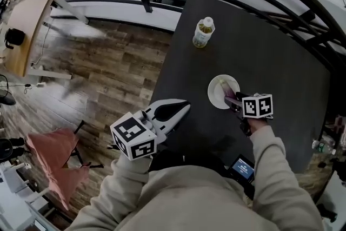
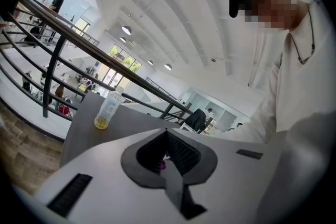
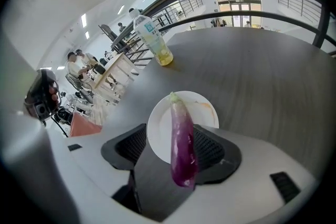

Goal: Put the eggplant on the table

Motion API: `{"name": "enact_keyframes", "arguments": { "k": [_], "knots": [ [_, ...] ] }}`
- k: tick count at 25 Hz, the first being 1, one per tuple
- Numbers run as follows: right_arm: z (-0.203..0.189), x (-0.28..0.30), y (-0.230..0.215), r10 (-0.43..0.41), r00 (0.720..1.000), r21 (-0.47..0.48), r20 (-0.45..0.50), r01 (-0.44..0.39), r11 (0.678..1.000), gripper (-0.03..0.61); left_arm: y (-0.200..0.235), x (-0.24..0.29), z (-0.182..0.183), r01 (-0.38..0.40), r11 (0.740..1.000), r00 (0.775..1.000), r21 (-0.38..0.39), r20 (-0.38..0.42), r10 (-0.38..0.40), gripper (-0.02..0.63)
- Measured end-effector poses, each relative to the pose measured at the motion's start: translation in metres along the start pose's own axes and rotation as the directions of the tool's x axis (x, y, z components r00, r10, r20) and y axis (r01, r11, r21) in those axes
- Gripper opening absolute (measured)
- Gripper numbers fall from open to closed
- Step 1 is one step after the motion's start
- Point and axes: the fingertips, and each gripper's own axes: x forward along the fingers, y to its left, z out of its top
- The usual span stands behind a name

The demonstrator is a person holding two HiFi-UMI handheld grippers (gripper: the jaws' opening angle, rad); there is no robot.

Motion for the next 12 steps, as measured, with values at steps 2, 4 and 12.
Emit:
{"name": "enact_keyframes", "arguments": {
  "k": [2,4,12],
  "knots": [
    [0.000,-0.008,-0.001,-0.001,1.000,0.002,0.020,0.001,1.000,0.270,-0.004,0.004,0.003,0.015,1.000,1.000,0.015,-0.006,-0.015,0.005],
    [0.002,-0.020,-0.003,0.003,0.999,0.023,0.053,-0.005,1.000,0.270,-0.010,0.009,0.007,0.037,0.999,0.999,0.034,-0.015,-0.037,0.005],
    [0.007,-0.086,-0.010,0.052,0.980,0.114,0.189,-0.075,0.991,0.270,-0.046,0.039,0.032,0.154,0.981,0.986,0.120,-0.083,-0.144,0.005]
  ]
}}
